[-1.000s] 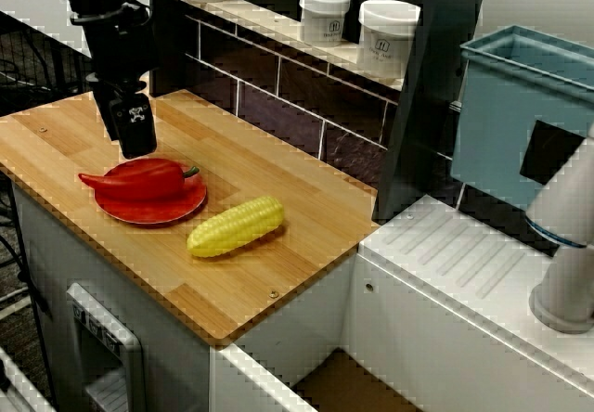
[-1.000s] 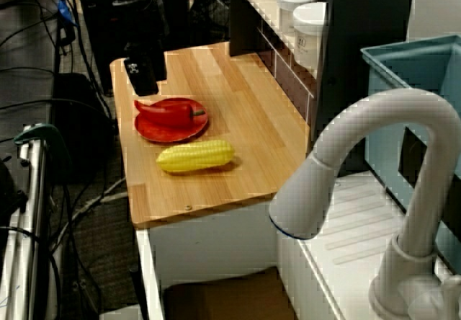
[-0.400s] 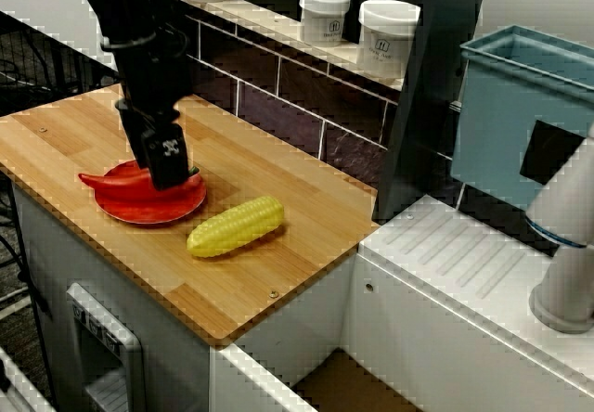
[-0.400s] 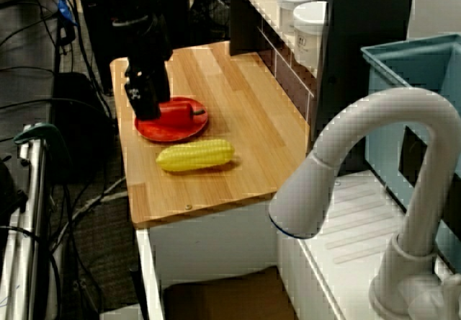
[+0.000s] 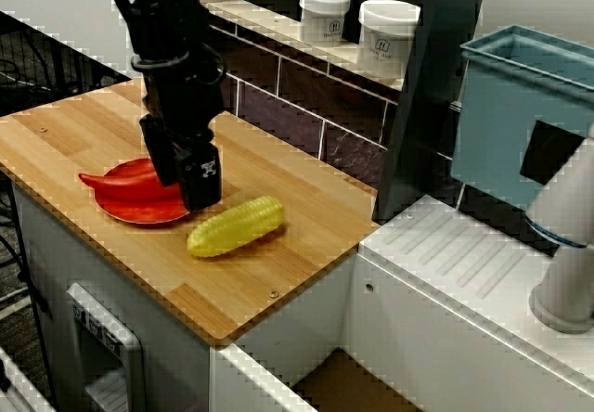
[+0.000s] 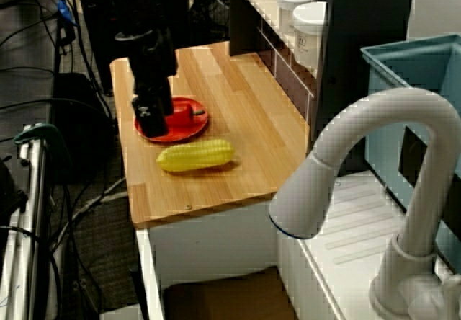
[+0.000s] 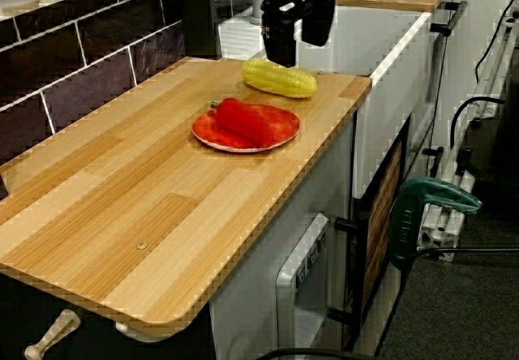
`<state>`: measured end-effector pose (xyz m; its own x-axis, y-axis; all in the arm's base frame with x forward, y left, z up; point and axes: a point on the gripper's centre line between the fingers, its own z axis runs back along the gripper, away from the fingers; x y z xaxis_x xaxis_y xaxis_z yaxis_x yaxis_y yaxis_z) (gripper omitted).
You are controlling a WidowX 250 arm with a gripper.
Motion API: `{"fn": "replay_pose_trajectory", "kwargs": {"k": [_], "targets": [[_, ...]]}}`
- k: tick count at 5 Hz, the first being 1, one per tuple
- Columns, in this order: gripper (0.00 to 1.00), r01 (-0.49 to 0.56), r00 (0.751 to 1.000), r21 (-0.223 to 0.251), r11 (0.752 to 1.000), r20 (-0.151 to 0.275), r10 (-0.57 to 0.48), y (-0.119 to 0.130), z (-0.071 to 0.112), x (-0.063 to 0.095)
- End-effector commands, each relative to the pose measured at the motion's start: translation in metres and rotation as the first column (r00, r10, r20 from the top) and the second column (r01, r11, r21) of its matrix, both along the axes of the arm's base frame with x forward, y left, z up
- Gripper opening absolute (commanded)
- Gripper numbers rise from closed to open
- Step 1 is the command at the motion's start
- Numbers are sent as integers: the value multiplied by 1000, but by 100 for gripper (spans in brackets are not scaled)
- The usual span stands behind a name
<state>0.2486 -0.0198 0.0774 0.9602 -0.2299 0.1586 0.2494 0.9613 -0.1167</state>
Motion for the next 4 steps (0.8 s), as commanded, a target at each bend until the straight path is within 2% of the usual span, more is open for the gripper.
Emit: {"fn": "replay_pose_trajectory", "kwargs": {"k": [1, 3, 4], "targets": [[100, -59, 998, 50, 997, 30, 57, -20, -10, 24], [100, -84, 996, 79, 993, -1, 85, -22, -35, 42], [100, -73, 996, 89, 993, -42, 77, -19, -45, 48]]}}
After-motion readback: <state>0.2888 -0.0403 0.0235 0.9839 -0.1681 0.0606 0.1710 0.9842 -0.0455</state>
